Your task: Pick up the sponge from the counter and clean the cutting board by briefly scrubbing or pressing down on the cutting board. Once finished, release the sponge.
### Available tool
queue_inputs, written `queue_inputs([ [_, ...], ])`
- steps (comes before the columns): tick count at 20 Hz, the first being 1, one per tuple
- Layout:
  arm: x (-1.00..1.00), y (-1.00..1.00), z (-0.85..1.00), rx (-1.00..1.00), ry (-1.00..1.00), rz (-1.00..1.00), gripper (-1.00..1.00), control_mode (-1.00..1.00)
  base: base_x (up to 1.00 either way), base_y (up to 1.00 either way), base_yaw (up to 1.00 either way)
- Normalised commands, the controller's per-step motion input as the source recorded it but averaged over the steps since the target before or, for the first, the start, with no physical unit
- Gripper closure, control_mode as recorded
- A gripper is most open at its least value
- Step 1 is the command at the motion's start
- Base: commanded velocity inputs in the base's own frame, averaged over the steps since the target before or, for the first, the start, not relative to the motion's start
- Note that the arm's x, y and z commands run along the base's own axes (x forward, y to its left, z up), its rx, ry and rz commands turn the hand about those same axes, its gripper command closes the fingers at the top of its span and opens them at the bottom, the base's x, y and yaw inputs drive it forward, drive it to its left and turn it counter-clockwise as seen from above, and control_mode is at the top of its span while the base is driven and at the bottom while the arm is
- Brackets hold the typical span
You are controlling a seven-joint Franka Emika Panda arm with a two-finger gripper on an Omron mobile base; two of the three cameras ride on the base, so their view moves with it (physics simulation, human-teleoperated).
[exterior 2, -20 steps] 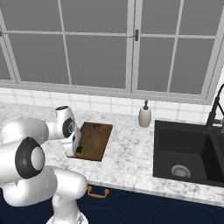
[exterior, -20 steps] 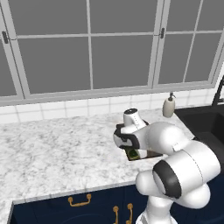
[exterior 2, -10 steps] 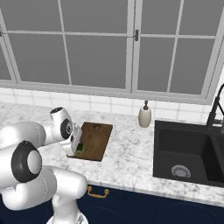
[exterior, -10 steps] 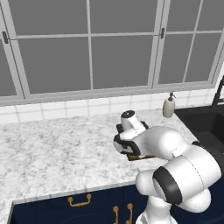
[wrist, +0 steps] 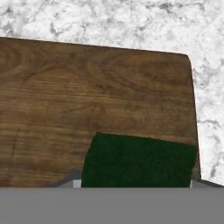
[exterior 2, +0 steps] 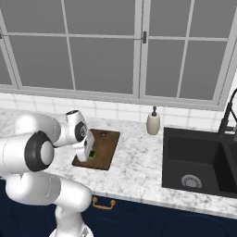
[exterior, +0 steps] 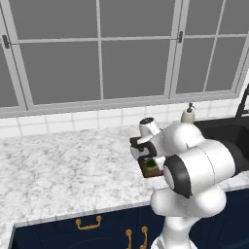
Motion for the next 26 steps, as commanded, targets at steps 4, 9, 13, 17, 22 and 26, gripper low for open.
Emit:
queue_inputs([
  [4,-0.03,-0.38,-0.19,0.0,-0.02,0.0,1.0,-1.0,0.0,0.0,0.0],
  [9,-0.21,-0.47,-0.15,0.0,-0.08,0.0,1.0,-1.0,0.0,0.0,0.0],
  [13,-0.41,-0.49,-0.23,0.0,-0.1,0.0,1.0,-1.0,0.0,0.0,0.0],
  [17,-0.57,-0.49,-0.19,0.0,-0.06,0.0,1.0,-1.0,0.0,0.0,0.0],
  [22,-0.57,-0.5,-0.19,-0.02,-0.02,-0.04,1.0,-1.0,0.0,0.0,0.0],
  [26,-0.44,-0.5,-0.25,-0.02,0.0,-0.05,1.0,-1.0,0.0,0.0,0.0],
])
